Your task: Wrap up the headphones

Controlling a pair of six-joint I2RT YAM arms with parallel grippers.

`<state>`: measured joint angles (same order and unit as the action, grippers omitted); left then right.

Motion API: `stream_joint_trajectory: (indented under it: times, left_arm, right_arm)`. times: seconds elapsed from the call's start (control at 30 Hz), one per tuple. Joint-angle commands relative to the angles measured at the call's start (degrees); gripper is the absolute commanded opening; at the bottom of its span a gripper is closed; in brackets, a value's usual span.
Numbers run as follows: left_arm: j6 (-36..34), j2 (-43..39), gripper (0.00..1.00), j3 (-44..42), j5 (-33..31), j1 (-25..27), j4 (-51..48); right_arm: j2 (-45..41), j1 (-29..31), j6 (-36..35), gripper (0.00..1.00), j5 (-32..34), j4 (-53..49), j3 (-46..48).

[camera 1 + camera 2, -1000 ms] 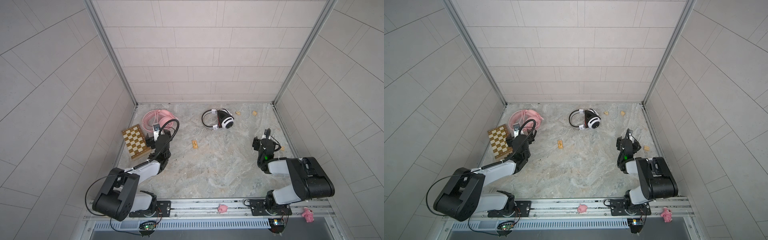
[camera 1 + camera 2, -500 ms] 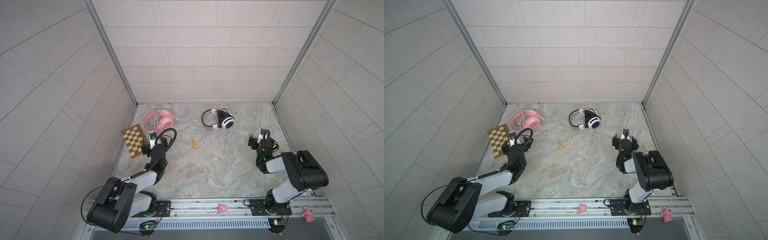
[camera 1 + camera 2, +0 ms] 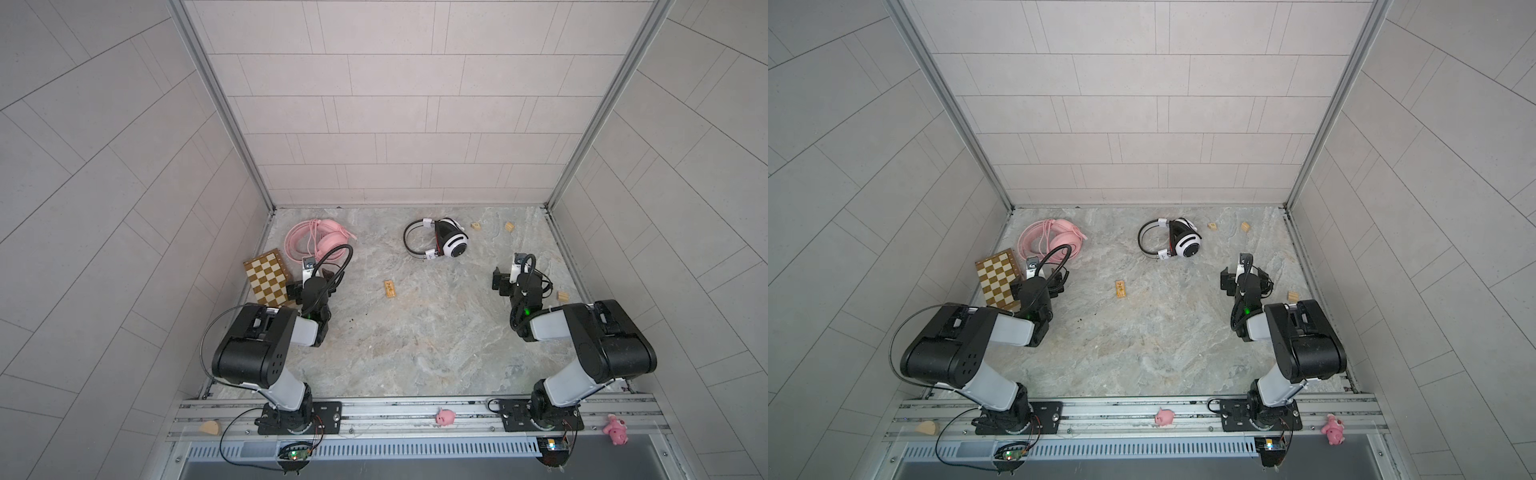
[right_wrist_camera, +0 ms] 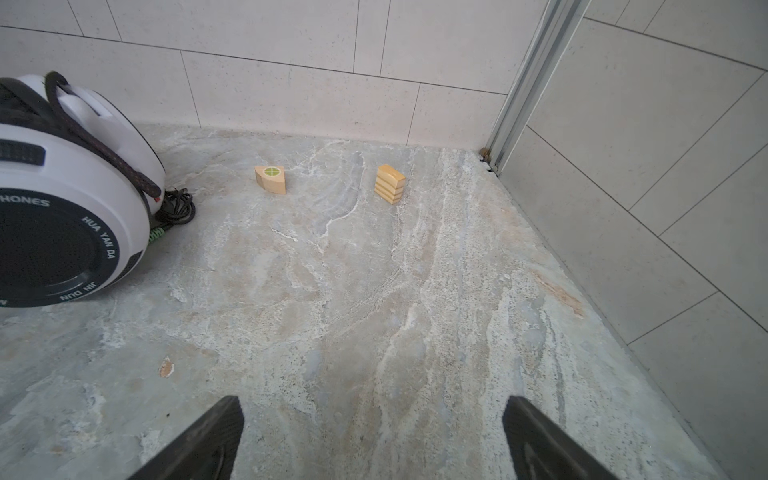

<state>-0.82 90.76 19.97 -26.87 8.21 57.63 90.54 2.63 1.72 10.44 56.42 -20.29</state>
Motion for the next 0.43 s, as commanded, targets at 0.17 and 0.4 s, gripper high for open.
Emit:
stream_joint_trajectory:
  times: [0.17, 0.4]
  left_arm:
    - [1.01, 0.39, 1.00, 0.48, -1.46, 0.05, 0.43]
    - [0.39, 1.33, 1.00, 0.20, -1.66, 0.05, 2.70]
  right_arm:
    - [-0.04, 0.27, -0.95, 0.99, -0.40, -0.63, -0.46]
    - [-0.19, 0.27, -0.90, 0.99, -0.35, -0.44, -0.35]
